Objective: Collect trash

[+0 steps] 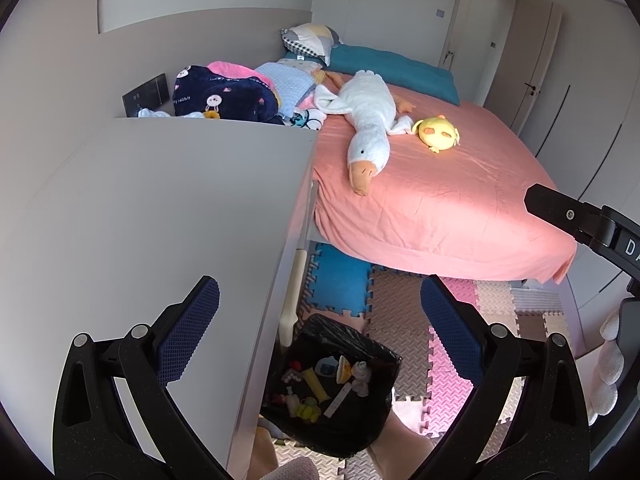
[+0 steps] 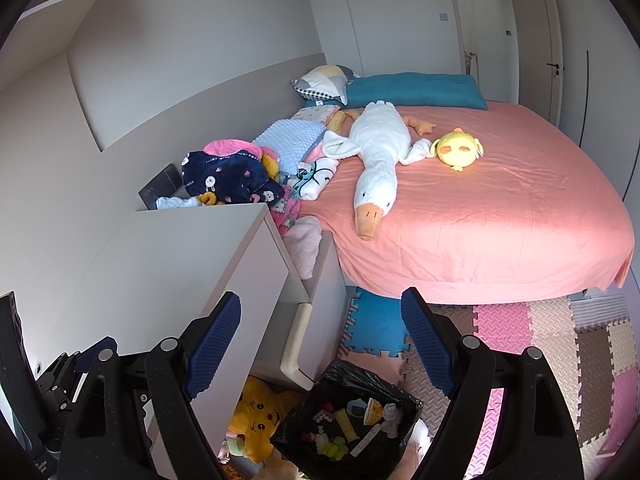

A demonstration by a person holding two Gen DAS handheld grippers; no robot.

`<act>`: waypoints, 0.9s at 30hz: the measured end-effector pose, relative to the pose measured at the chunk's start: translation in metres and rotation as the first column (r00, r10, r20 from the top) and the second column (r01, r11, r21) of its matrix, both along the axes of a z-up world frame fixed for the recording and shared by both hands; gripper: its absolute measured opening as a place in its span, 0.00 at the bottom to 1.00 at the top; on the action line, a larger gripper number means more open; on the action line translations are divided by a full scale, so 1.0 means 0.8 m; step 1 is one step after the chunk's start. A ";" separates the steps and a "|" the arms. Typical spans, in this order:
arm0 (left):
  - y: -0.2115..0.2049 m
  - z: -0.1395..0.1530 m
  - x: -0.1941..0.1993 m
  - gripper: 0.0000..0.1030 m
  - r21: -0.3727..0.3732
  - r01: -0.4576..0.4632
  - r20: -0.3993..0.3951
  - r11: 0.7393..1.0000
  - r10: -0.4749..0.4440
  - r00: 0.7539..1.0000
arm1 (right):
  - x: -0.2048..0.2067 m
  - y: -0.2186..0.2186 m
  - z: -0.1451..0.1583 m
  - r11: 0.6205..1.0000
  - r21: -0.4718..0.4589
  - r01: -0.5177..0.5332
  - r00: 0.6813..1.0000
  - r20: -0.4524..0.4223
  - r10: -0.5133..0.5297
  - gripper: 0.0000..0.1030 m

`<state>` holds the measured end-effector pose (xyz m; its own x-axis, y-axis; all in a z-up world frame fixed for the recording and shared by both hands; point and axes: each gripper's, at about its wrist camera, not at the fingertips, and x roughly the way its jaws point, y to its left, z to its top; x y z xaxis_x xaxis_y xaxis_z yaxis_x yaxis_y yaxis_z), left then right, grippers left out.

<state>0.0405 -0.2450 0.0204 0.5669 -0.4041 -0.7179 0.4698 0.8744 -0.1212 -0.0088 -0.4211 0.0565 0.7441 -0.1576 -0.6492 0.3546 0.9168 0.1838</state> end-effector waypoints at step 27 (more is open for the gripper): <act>0.000 0.004 -0.004 0.94 -0.032 0.035 -0.013 0.999 -0.036 0.999 | -0.002 -0.001 0.001 1.000 -0.003 0.002 1.000 0.001 -0.002 0.80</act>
